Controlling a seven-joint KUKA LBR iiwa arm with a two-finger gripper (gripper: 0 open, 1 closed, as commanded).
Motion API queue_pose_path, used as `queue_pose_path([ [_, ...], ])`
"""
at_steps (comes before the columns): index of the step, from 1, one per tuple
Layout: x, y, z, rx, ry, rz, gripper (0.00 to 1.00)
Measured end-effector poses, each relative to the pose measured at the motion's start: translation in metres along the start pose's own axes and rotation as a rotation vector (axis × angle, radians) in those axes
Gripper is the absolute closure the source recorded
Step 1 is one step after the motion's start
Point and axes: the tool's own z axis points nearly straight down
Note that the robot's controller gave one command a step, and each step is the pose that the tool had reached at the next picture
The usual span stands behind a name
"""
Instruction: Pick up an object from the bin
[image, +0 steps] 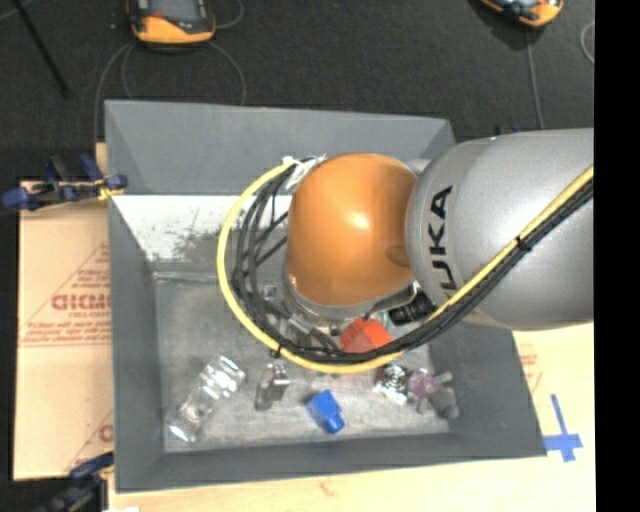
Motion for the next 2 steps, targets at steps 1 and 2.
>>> queue_pose_path([
  [1, -0.021, 0.027, 0.125, -0.001, -0.01, -0.385, 0.0],
  [2, -0.024, 0.024, 0.114, 0.003, -0.01, -0.781, 0.0],
])
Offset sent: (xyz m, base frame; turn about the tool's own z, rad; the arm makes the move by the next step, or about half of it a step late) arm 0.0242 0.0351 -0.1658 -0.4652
